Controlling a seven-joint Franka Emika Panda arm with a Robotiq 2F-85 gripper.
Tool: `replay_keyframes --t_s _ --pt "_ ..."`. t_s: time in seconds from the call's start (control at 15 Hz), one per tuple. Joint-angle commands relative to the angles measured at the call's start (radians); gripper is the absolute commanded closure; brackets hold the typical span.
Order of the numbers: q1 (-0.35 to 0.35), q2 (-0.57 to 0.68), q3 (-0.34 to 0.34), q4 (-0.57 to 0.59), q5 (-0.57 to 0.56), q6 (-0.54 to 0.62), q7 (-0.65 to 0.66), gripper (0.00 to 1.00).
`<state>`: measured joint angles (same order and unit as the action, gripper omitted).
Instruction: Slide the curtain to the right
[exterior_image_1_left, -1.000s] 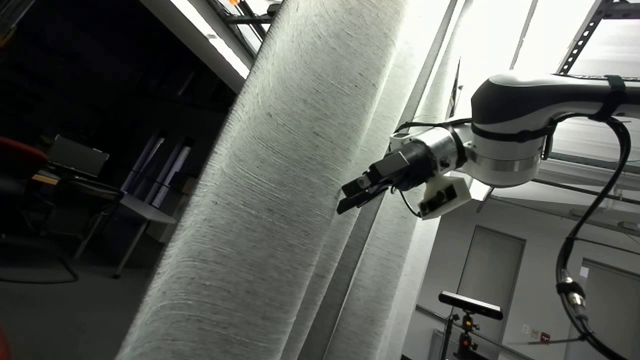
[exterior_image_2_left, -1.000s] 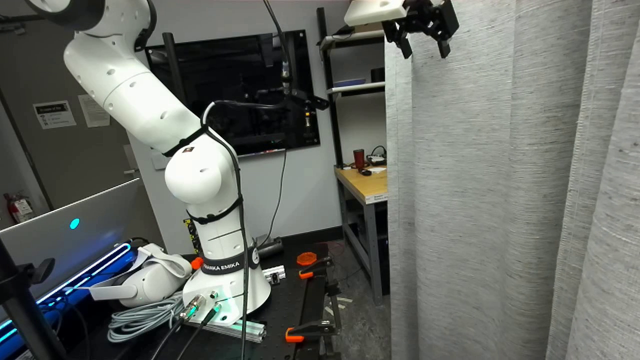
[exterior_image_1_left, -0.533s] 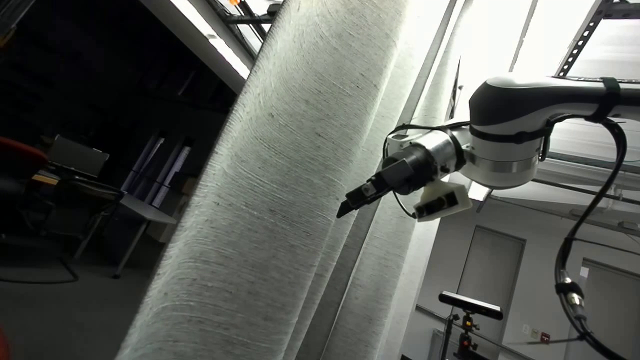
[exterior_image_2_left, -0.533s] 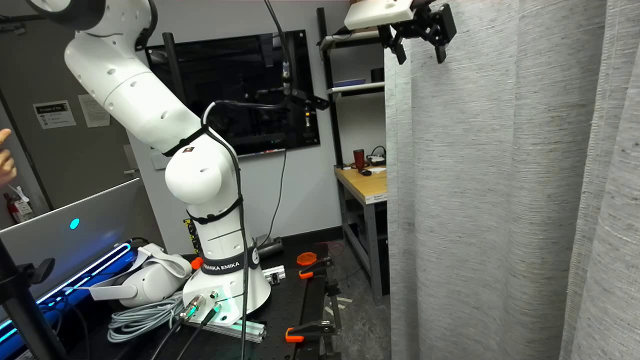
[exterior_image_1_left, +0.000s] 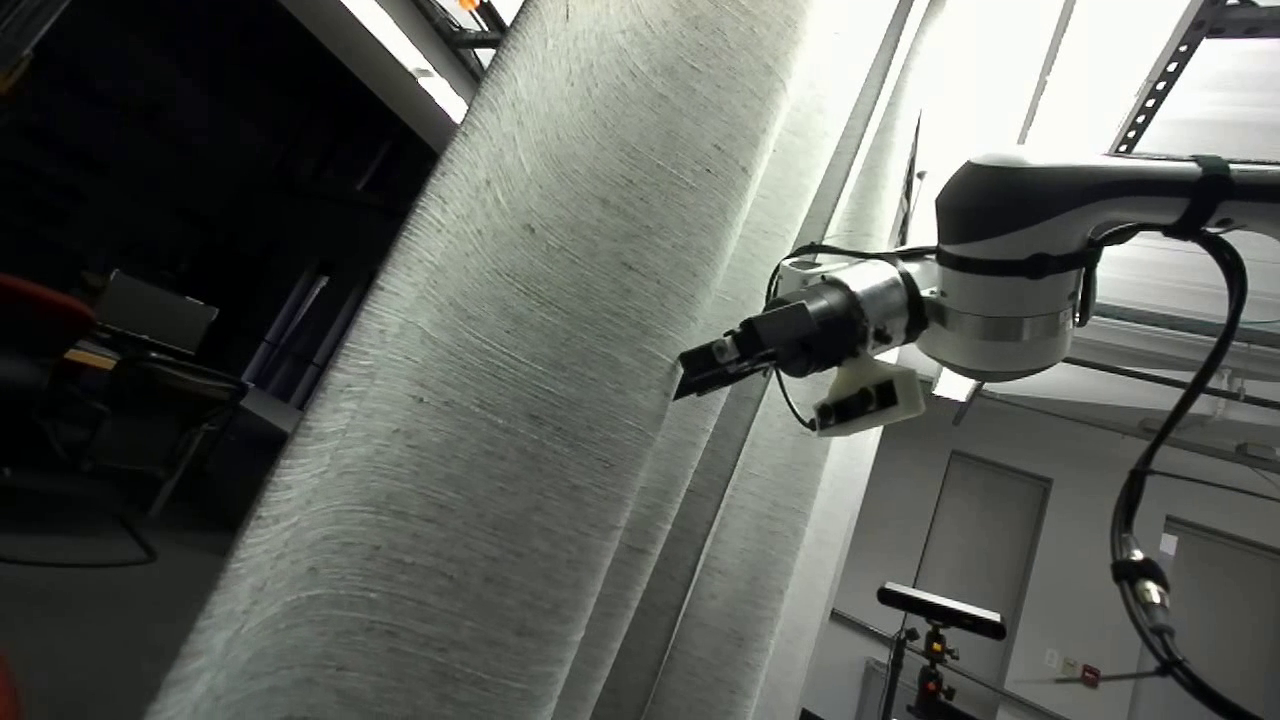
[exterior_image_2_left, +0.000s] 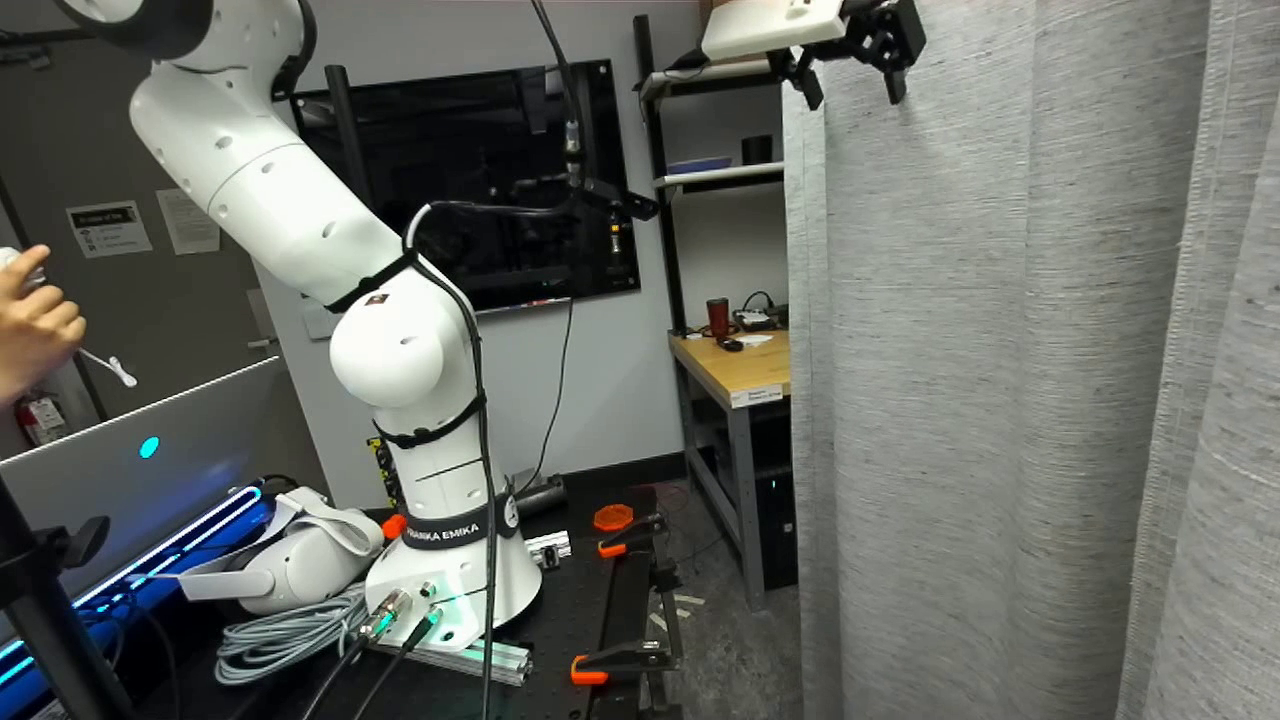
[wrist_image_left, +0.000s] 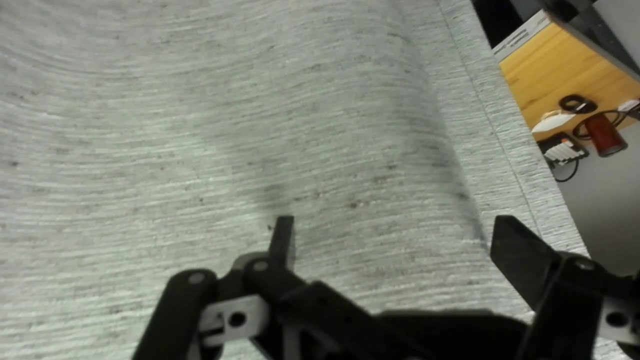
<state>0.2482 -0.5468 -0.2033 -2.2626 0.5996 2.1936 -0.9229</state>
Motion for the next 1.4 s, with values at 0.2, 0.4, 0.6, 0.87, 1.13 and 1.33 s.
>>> replay_keyframes --t_s 0.2,0.4,0.6,0.87,1.13,1.33 --pt "0.013 0.004 0.016 -0.034 0.108 0.214 -0.083 0.00" --pt "0.021 0.009 0.010 -0.032 0.135 0.206 -0.123 0.00" --pt "0.027 0.014 0.009 -0.029 0.174 0.219 -0.195 0.00" --pt "0.021 0.021 0.015 -0.027 0.236 0.249 -0.314 0.00" --pt "0.010 0.028 0.026 -0.028 0.301 0.285 -0.395 0.29" --pt "0.001 0.033 0.034 -0.026 0.327 0.298 -0.444 0.54"
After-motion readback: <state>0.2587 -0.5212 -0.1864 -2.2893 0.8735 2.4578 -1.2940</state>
